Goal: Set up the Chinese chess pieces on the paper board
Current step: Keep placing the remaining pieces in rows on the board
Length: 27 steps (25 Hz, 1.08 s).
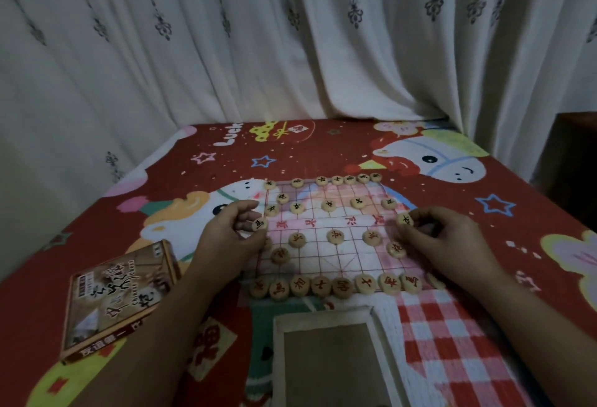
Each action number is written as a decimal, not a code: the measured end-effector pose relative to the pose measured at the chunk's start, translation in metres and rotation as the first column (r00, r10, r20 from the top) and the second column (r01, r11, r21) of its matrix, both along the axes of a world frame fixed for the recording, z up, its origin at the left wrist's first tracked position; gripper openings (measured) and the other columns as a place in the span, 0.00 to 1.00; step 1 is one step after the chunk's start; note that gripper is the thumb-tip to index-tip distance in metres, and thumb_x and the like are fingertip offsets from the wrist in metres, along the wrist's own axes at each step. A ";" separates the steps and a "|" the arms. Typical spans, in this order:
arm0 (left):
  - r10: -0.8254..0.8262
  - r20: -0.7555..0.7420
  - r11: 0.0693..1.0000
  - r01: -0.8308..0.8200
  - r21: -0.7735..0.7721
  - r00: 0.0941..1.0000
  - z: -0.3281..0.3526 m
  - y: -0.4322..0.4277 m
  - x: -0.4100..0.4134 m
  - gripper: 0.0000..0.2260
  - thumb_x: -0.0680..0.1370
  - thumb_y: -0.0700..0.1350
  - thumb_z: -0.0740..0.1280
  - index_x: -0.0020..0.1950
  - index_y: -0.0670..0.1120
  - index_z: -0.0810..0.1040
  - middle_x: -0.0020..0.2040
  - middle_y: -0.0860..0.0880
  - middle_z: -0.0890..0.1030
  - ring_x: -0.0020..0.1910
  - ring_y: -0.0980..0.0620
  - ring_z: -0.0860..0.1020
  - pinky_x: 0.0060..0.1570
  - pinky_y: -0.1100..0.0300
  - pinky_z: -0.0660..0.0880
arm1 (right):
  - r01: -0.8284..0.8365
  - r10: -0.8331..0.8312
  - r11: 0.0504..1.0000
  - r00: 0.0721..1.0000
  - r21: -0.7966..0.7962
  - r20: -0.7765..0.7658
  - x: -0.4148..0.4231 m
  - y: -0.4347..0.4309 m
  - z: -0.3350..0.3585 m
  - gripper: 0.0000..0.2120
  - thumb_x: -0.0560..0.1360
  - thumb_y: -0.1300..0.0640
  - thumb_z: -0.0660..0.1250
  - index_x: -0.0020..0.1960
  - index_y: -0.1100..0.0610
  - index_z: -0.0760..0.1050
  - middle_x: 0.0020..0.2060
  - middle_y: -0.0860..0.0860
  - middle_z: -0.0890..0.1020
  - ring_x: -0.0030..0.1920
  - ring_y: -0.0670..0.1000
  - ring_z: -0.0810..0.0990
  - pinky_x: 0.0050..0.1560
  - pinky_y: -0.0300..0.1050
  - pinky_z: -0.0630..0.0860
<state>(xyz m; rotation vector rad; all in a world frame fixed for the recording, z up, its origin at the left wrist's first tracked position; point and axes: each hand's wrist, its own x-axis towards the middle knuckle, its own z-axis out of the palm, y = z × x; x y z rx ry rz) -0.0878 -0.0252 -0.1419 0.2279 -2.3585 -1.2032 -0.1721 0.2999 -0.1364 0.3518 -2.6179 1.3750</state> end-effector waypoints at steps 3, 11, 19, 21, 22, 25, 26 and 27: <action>0.007 0.006 1.000 -0.007 0.017 1.000 -0.002 -0.002 -0.001 0.21 0.73 0.40 0.73 0.64 0.48 0.75 0.50 0.53 0.80 0.47 0.53 0.79 0.45 0.63 0.76 | -0.045 0.045 0.999 0.999 -0.023 0.007 0.006 -0.008 0.005 0.12 0.73 0.49 0.75 0.54 0.51 0.81 0.38 0.46 0.83 0.35 0.42 0.82 0.33 0.37 0.73; 0.041 -0.001 0.998 -0.041 0.040 0.999 -0.005 -0.003 -0.001 0.20 0.73 0.41 0.73 0.64 0.49 0.75 0.50 0.54 0.80 0.48 0.55 0.79 0.50 0.57 0.80 | -0.314 0.323 0.924 0.946 0.219 -0.008 0.001 -0.067 0.016 0.15 0.74 0.38 0.67 0.57 0.42 0.76 0.57 0.45 0.79 0.56 0.46 0.78 0.57 0.51 0.78; 0.103 -0.036 0.994 -0.101 0.053 0.994 -0.007 -0.004 -0.004 0.19 0.74 0.45 0.72 0.64 0.50 0.74 0.50 0.54 0.79 0.47 0.59 0.78 0.42 0.70 0.75 | -0.528 0.559 0.689 0.823 0.496 0.100 -0.017 -0.168 0.021 0.11 0.78 0.36 0.57 0.53 0.42 0.66 0.58 0.46 0.71 0.62 0.54 0.68 0.64 0.54 0.66; 0.105 -0.036 0.993 -0.103 0.052 0.994 -0.007 -0.005 -0.005 0.20 0.74 0.45 0.72 0.64 0.50 0.74 0.50 0.54 0.79 0.47 0.58 0.78 0.46 0.64 0.78 | -0.516 0.534 0.696 0.837 0.499 0.120 -0.022 -0.180 0.018 0.12 0.78 0.36 0.57 0.52 0.42 0.66 0.58 0.48 0.72 0.61 0.56 0.68 0.64 0.57 0.67; 0.103 -0.034 0.994 -0.101 0.052 0.994 -0.007 -0.005 -0.005 0.20 0.74 0.45 0.72 0.65 0.50 0.73 0.50 0.54 0.79 0.47 0.58 0.78 0.46 0.64 0.78 | -0.513 0.524 0.701 0.842 0.496 0.129 -0.024 -0.183 0.016 0.12 0.78 0.36 0.57 0.53 0.43 0.67 0.58 0.48 0.72 0.61 0.56 0.68 0.64 0.57 0.67; 0.092 -0.025 0.995 -0.091 0.051 0.995 -0.007 -0.006 -0.005 0.21 0.74 0.44 0.73 0.65 0.49 0.73 0.50 0.55 0.79 0.47 0.58 0.78 0.42 0.69 0.75 | -0.501 0.526 0.706 0.844 0.501 0.104 -0.024 -0.187 0.014 0.13 0.79 0.38 0.58 0.55 0.46 0.69 0.56 0.49 0.74 0.58 0.54 0.70 0.62 0.52 0.66; 0.093 -0.024 0.994 -0.091 0.054 0.995 -0.007 -0.006 -0.005 0.21 0.74 0.44 0.73 0.66 0.49 0.73 0.50 0.55 0.79 0.47 0.58 0.78 0.41 0.70 0.74 | -0.510 0.539 0.710 0.837 0.485 0.091 -0.023 -0.187 0.015 0.13 0.79 0.39 0.59 0.55 0.47 0.70 0.54 0.48 0.75 0.56 0.53 0.71 0.60 0.50 0.66; 0.093 -0.024 0.994 -0.091 0.055 0.995 -0.007 -0.007 -0.005 0.21 0.74 0.45 0.73 0.66 0.49 0.72 0.50 0.55 0.79 0.47 0.58 0.78 0.41 0.70 0.74 | -0.523 0.551 0.717 0.830 0.461 0.085 -0.023 -0.187 0.015 0.13 0.80 0.40 0.60 0.55 0.48 0.70 0.52 0.48 0.76 0.54 0.51 0.72 0.58 0.49 0.66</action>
